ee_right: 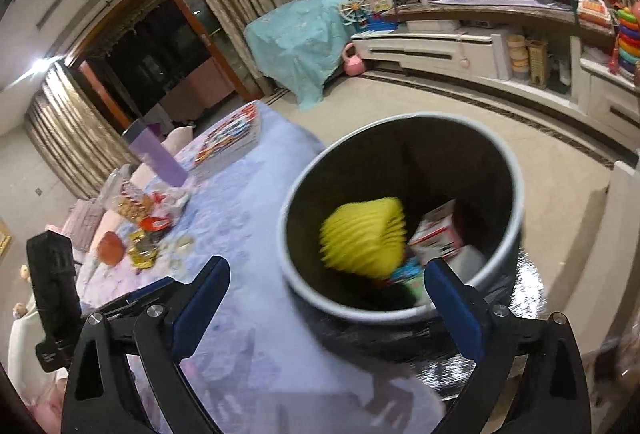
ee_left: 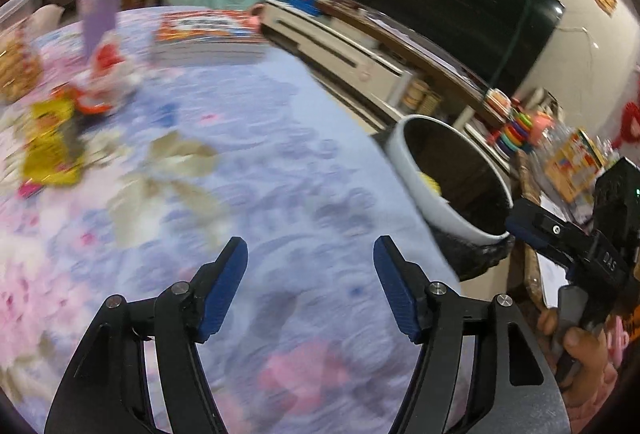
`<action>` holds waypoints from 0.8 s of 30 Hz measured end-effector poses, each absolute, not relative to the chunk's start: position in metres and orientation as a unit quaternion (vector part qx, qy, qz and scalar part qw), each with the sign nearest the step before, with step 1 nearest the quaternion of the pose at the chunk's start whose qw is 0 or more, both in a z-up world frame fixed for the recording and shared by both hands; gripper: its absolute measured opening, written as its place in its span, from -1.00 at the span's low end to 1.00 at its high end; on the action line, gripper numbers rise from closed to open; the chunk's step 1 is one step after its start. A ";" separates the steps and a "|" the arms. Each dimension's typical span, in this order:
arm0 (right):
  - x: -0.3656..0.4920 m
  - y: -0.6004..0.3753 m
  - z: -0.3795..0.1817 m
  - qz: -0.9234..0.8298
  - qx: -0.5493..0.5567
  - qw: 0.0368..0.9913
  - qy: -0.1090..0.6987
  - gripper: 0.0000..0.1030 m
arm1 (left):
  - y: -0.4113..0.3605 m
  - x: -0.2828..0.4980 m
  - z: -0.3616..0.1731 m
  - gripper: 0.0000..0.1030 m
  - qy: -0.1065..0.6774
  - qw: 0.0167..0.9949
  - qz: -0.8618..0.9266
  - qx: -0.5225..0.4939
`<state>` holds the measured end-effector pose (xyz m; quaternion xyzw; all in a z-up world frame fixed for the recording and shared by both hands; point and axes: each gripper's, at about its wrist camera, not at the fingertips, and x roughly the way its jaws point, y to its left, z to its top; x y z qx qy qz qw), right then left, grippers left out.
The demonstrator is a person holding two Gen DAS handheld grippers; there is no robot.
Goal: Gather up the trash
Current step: 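Move both open tools back over the table toward the snack bag and pink brush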
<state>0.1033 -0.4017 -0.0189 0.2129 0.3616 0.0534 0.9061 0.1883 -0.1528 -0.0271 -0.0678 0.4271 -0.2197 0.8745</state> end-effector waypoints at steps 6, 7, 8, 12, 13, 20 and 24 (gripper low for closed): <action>0.105 -0.364 -0.025 0.085 0.214 0.900 0.370 0.92 | -0.104 0.177 -0.032 0.30 0.425 0.883 -0.181 -0.087; 0.106 -0.356 -0.027 0.092 0.213 0.899 0.373 0.92 | -0.096 0.175 -0.033 0.30 0.425 0.883 -0.176 -0.091; 0.107 -0.350 -0.028 0.096 0.211 0.898 0.375 0.92 | -0.088 0.174 -0.034 0.30 0.424 0.885 -0.169 -0.094; 0.109 -0.328 -0.033 0.111 0.208 0.893 0.384 0.92 | -0.056 0.172 -0.038 0.30 0.423 0.889 -0.140 -0.108; 0.110 -0.321 -0.035 0.116 0.207 0.891 0.386 0.92 | -0.049 0.171 -0.039 0.30 0.423 0.889 -0.133 -0.113; 0.116 -0.289 -0.043 0.140 0.203 0.883 0.399 0.92 | -0.016 0.176 -0.042 0.31 0.419 0.894 -0.097 -0.128; 0.123 -0.273 -0.048 0.151 0.201 0.878 0.407 0.92 | -0.003 0.182 -0.041 0.38 0.413 0.898 -0.083 -0.130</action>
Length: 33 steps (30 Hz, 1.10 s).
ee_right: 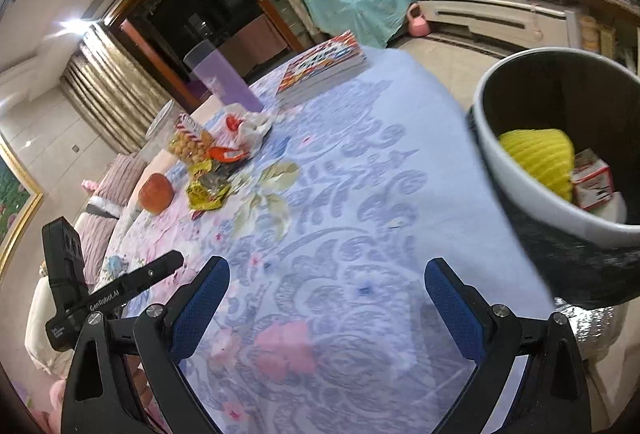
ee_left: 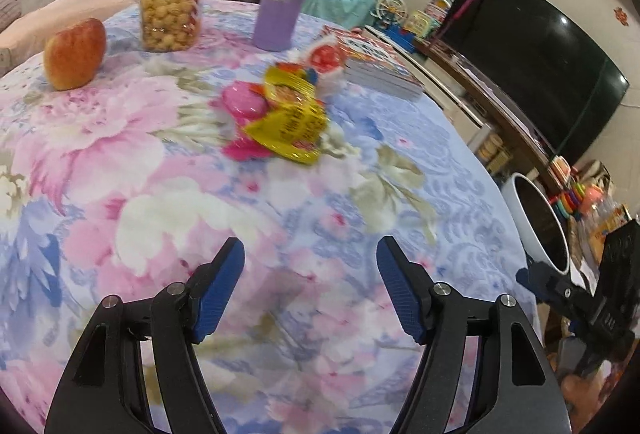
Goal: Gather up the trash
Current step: 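Move both open tools back over the table toward the snack bag and pink brush, then grasp the yellow snack bag with left tool while right tool grasps the pink hairbrush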
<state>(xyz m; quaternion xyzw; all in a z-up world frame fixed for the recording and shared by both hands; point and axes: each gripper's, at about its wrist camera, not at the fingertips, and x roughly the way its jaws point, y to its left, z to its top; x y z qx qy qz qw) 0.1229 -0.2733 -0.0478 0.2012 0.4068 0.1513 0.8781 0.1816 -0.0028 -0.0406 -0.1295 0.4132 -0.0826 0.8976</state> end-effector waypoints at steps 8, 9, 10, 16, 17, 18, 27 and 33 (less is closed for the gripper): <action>0.135 -0.255 -0.052 0.164 0.195 0.875 0.412 0.92 | 0.006 0.203 -0.039 0.42 0.409 0.900 -0.073 -0.130; 0.136 -0.254 -0.052 0.164 0.196 0.875 0.412 0.92 | 0.006 0.205 -0.039 0.44 0.408 0.901 -0.072 -0.129; 0.137 -0.252 -0.052 0.165 0.196 0.874 0.412 0.92 | 0.005 0.208 -0.038 0.44 0.407 0.902 -0.072 -0.127; 0.145 -0.246 -0.055 0.172 0.198 0.871 0.416 0.92 | 0.005 0.231 -0.038 0.45 0.402 0.905 -0.065 -0.126; 0.145 -0.246 -0.055 0.172 0.198 0.871 0.416 0.92 | 0.005 0.235 -0.038 0.45 0.398 0.906 -0.063 -0.126; 0.146 -0.246 -0.055 0.173 0.198 0.871 0.416 0.92 | 0.004 0.240 -0.038 0.45 0.395 0.908 -0.060 -0.123; 0.150 -0.248 -0.060 0.171 0.207 0.868 0.418 0.92 | -0.001 0.270 -0.046 0.30 0.395 0.911 -0.058 -0.105; 0.150 -0.248 -0.059 0.170 0.209 0.869 0.415 0.92 | 0.002 0.267 -0.050 -0.18 0.405 0.904 -0.079 -0.109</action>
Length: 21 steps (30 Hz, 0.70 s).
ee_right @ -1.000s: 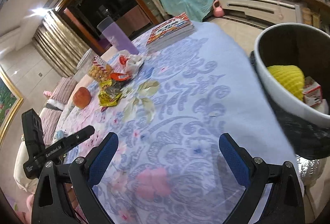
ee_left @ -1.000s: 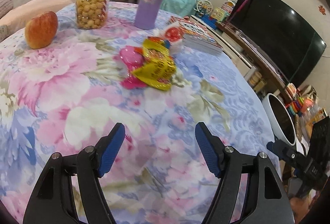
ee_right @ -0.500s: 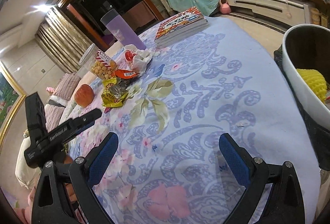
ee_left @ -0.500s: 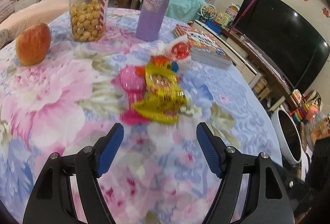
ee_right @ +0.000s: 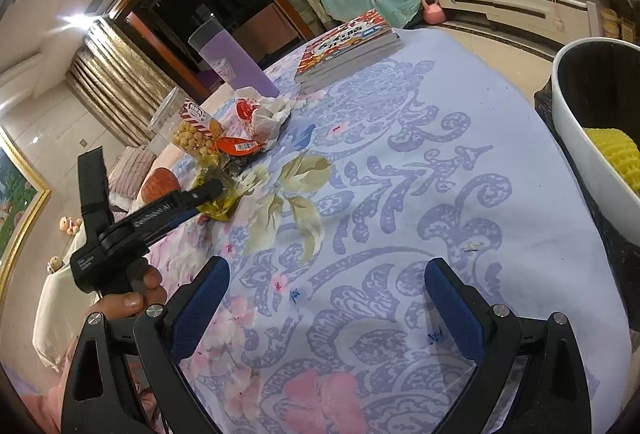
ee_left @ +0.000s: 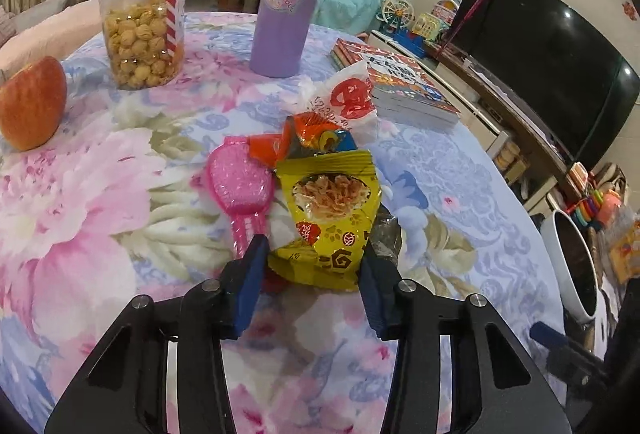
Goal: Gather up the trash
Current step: 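Grasp the yellow snack bag with left tool while right tool grasps the pink hairbrush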
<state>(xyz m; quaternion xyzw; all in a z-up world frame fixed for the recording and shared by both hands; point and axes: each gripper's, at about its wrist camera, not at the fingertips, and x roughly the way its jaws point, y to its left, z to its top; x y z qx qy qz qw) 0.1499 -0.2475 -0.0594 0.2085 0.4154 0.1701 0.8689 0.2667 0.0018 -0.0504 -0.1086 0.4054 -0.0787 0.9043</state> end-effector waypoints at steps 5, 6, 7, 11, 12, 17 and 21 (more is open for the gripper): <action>0.154 -0.239 -0.057 0.176 0.211 0.870 0.409 0.92 | 0.027 0.235 -0.046 -0.20 0.408 0.899 -0.080 -0.137; 0.158 -0.233 -0.058 0.181 0.212 0.870 0.407 0.92 | 0.036 0.227 -0.047 -0.20 0.410 0.897 -0.077 -0.145; 0.158 -0.233 -0.058 0.181 0.212 0.870 0.407 0.92 | 0.042 0.221 -0.048 -0.20 0.413 0.895 -0.073 -0.151; 0.169 -0.207 -0.062 0.197 0.198 0.867 0.414 0.92 | 0.076 0.192 -0.056 -0.20 0.429 0.885 -0.056 -0.172; 0.172 -0.200 -0.063 0.202 0.191 0.866 0.416 0.92 | 0.083 0.188 -0.057 -0.20 0.432 0.883 -0.053 -0.174; 0.187 -0.154 -0.061 0.230 0.152 0.868 0.413 0.90 | 0.107 0.169 -0.062 -0.20 0.447 0.877 -0.042 -0.172; 0.204 -0.113 -0.061 0.247 0.117 0.868 0.414 0.66 | 0.119 0.163 -0.066 -0.20 0.438 0.879 -0.037 -0.182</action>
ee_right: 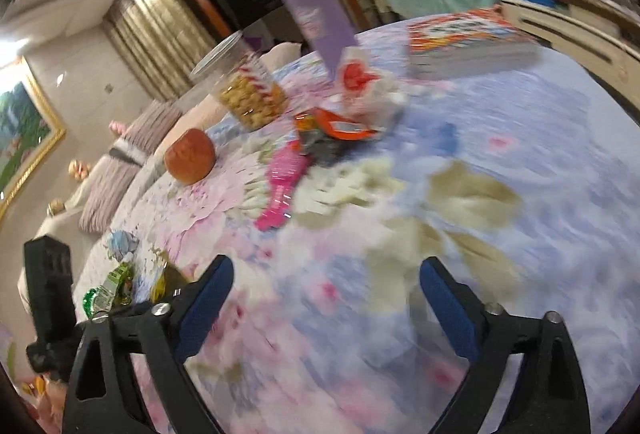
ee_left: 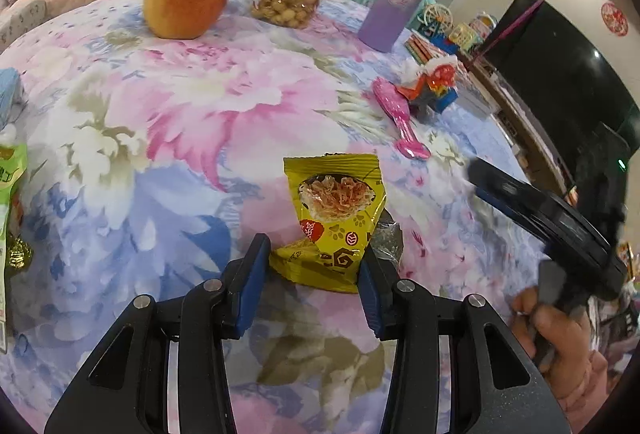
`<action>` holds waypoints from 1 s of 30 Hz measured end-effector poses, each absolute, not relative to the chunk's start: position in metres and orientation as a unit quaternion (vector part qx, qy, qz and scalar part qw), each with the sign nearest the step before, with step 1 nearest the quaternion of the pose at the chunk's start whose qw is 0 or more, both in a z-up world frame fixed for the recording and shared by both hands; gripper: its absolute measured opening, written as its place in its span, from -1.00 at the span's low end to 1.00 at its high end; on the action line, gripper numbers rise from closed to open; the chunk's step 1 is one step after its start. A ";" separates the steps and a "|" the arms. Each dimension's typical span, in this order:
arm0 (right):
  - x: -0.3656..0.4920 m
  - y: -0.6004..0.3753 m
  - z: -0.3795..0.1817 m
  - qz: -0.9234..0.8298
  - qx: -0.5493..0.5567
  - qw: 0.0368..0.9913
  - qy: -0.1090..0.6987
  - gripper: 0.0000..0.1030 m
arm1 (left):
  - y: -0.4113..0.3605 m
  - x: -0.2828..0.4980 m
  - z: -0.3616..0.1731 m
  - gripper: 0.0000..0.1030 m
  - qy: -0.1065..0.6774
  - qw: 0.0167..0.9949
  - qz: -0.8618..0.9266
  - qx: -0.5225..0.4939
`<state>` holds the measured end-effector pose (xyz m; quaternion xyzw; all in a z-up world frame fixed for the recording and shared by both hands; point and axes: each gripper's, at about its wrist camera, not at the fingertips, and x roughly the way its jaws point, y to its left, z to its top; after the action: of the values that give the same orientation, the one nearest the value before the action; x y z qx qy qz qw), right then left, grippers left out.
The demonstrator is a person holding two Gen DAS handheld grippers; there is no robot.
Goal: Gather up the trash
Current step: 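Grasp the yellow snack bag with left tool while right tool grasps the pink hairbrush, then carry the snack bag and pink hairbrush over the trash bin with both tools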
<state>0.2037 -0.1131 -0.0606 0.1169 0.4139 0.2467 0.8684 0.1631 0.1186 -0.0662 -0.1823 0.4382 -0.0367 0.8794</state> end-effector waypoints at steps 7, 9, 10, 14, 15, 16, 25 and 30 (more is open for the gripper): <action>0.238 -0.058 -0.067 0.246 0.067 0.871 0.420 0.35 | 0.121 0.161 -0.070 -0.18 0.415 0.890 -0.040 -0.184; 0.247 -0.045 -0.071 0.239 0.050 0.871 0.426 0.26 | 0.123 0.161 -0.070 -0.18 0.413 0.890 -0.043 -0.189; 0.248 -0.042 -0.072 0.237 0.046 0.871 0.427 0.22 | 0.123 0.161 -0.071 -0.18 0.412 0.890 -0.043 -0.190; 0.257 -0.030 -0.076 0.217 0.013 0.874 0.435 -0.23 | 0.121 0.161 -0.070 -0.19 0.412 0.892 -0.042 -0.183; 0.256 -0.031 -0.076 0.217 0.012 0.874 0.435 -0.47 | 0.121 0.161 -0.070 -0.19 0.411 0.892 -0.041 -0.182; 0.255 -0.034 -0.077 0.216 0.013 0.874 0.435 -0.49 | 0.121 0.161 -0.070 -0.20 0.412 0.892 -0.041 -0.181; 0.208 -0.075 -0.061 0.249 0.074 0.869 0.421 -0.57 | 0.104 0.157 -0.067 -0.21 0.416 0.893 -0.046 -0.166; 0.164 -0.111 -0.051 0.253 0.094 0.870 0.412 -0.57 | 0.067 0.151 -0.064 -0.22 0.424 0.886 -0.090 -0.165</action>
<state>0.1643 -0.1108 -0.0511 0.0944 0.4119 0.2532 0.8702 0.1506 0.0669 -0.0637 -0.1653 0.4245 -0.0895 0.8857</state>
